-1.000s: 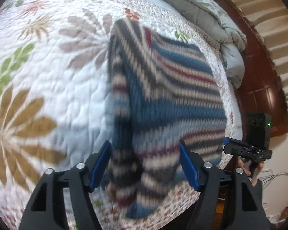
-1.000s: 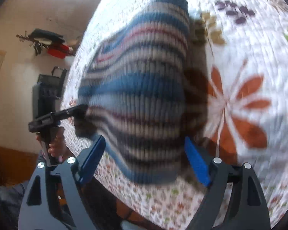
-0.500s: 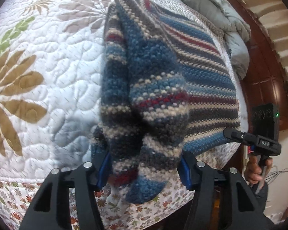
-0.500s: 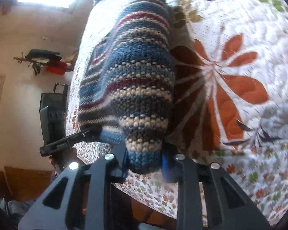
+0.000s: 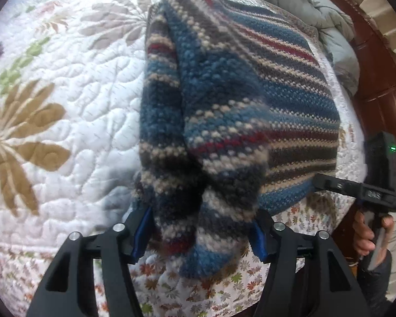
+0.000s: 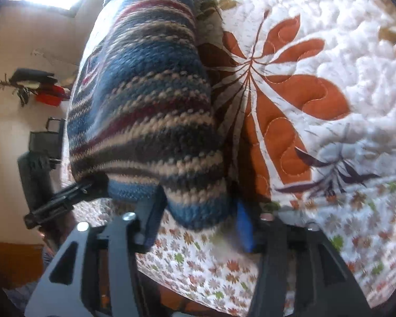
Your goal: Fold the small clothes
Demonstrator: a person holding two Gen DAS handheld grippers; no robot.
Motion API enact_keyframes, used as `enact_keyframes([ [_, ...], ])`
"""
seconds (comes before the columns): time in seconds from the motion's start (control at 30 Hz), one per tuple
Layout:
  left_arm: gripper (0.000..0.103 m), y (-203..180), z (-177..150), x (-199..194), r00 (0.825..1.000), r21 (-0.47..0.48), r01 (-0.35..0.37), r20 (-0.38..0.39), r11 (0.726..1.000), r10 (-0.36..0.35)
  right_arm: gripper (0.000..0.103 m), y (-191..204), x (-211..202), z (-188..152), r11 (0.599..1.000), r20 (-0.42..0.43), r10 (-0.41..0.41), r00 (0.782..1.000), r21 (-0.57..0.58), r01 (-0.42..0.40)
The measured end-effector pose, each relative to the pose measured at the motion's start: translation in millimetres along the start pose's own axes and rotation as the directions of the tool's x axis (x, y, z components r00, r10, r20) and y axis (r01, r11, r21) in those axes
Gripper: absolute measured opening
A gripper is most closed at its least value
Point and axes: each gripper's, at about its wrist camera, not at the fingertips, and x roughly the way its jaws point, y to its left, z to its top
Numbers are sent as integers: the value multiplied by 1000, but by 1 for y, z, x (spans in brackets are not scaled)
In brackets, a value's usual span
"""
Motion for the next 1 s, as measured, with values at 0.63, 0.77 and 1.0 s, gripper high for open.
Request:
enact_keyframes([
  [0.63,86,-27,-52,-83,920,5,-341,208,940,332,86,70,-48,-60,958,194,-249,949,-92,270],
  [0.77,88,-35,-61,-96,909,-4,-358,227,934,349,90,77,-58,-65,946,231,-284,931,-92,311],
  [1.0,93,-52,-66,-115,878,-12,-406,272,914,393,91,92,-72,-79,932,270,-311,911,-102,349],
])
